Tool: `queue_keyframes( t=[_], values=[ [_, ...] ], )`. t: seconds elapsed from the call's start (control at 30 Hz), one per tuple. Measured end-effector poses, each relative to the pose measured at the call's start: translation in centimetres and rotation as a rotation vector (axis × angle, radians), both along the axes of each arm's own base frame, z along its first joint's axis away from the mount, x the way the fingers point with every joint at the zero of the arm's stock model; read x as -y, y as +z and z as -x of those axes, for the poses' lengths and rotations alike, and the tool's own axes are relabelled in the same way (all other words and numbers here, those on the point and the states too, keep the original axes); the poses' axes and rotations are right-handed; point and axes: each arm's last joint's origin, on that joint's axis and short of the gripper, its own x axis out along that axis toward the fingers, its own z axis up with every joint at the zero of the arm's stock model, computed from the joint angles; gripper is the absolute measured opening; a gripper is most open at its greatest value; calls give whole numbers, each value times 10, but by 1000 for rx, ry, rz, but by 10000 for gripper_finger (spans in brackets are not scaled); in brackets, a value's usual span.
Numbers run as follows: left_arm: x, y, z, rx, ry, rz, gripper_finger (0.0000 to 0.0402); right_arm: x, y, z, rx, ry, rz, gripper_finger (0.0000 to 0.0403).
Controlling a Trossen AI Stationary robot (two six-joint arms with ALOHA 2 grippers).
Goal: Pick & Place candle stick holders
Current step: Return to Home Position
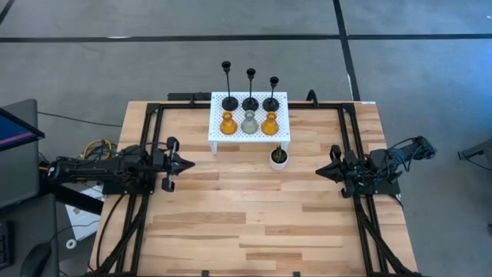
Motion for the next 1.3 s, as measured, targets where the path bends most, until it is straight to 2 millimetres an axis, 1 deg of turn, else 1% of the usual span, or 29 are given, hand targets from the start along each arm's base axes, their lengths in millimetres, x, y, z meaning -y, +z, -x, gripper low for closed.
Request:
queue_keyframes(
  t=[0.27, 0.3, 0.43, 0.57, 1.07, 1.13, 1.3],
  values=[
    [0, 0, 0, 4, 0, 0, 13, 0, 0, 0, 0, 0, 0, 0],
    [0, 1, 0, 5, 0, 0, 13, 1, 0, 0, 2, -29, -4, 0],
    [0, 1, 0, 6, 0, 0, 13, 10, -4, -2, -45, -380, 40, 0],
    [0, 1, 0, 7, 0, 0, 13, 15, -3, -1, -40, -527, 56, 0],
    [0, 1, 0, 7, 0, 1, 13, 16, -4, -1, -48, -536, 63, 0],
    [0, 1, 0, 5, -9, 33, 13, 16, -4, -1, -48, -536, 64, 0],
    [0, 1, 0, 5, -12, 43, 13, 16, -4, -1, -48, -536, 64, 0]
  ],
)
